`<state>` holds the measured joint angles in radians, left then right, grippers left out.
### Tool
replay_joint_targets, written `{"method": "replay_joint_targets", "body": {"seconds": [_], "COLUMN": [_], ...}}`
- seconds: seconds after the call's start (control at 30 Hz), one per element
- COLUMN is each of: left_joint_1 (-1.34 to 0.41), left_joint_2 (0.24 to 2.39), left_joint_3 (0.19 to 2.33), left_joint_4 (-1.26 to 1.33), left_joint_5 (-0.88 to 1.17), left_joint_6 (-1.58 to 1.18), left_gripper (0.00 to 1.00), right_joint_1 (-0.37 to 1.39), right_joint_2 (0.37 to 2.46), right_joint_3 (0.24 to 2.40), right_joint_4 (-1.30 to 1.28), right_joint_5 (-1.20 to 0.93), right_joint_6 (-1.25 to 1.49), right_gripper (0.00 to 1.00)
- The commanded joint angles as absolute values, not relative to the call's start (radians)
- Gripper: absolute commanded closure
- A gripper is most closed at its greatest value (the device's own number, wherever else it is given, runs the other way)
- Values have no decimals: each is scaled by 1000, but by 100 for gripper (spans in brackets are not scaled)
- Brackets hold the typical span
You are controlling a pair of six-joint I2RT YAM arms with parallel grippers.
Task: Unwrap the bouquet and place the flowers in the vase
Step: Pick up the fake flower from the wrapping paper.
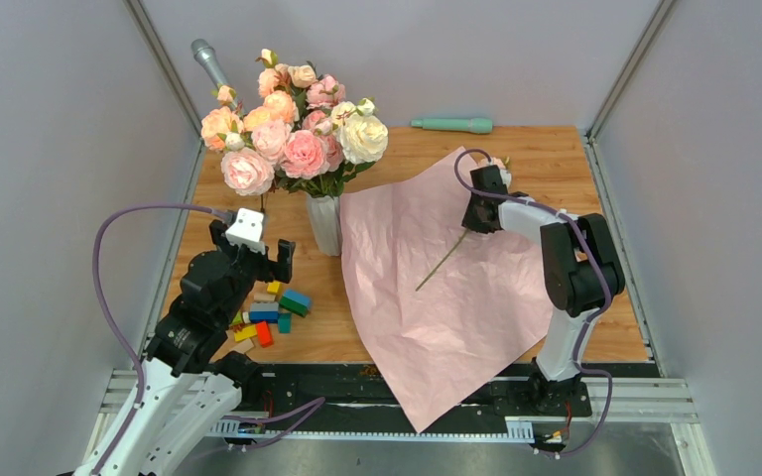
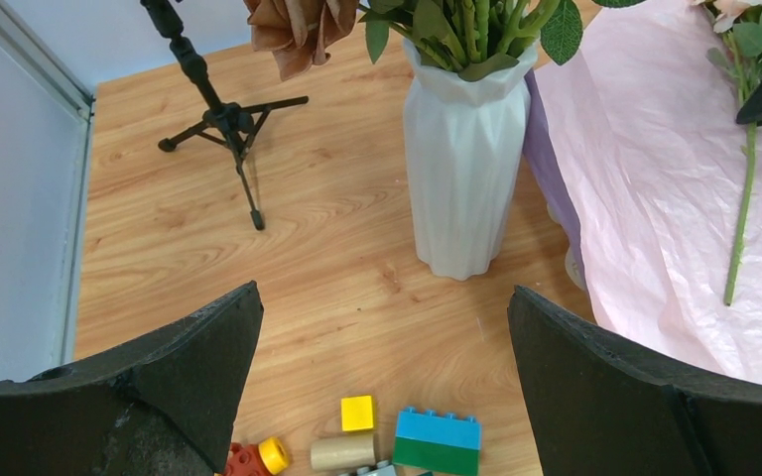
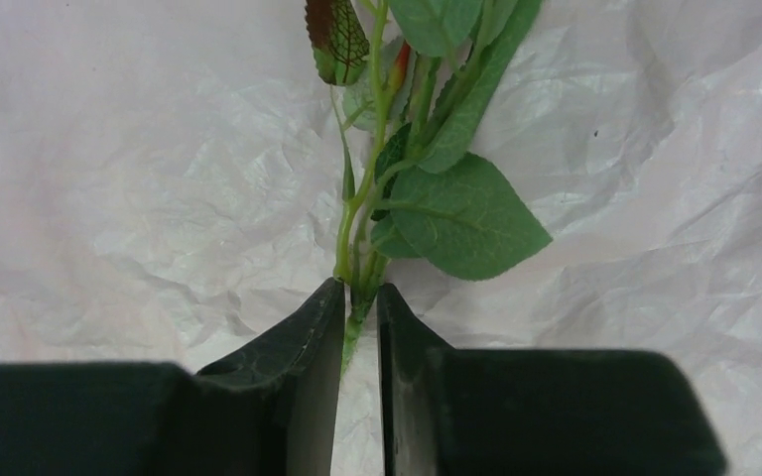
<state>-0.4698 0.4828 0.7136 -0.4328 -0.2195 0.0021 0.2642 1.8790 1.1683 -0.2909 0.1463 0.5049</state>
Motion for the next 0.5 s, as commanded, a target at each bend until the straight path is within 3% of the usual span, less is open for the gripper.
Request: {"method": "replay_joint_targets", "body": {"seconds": [0.0, 0.1, 0.47], "left_joint_1": [-469, -469, -469], "left_joint_2": [485, 484, 483], "left_joint_3": [710, 710, 730], "left_joint_4": [-395, -392, -399], "left_joint_5": [-211, -195, -172], "left_joint_6": [5, 5, -30], "left_gripper": [0, 0, 0], "right_joint_1": [267, 267, 266], "right_joint_2": [1887, 1884, 1704], "right_joint_3": [1187, 1172, 1018], "right_joint_4": [-263, -260, -124], "right_joint_5": [164, 181, 181], "right_joint_6": [558, 573, 567], "right_gripper": [87, 100, 100]}}
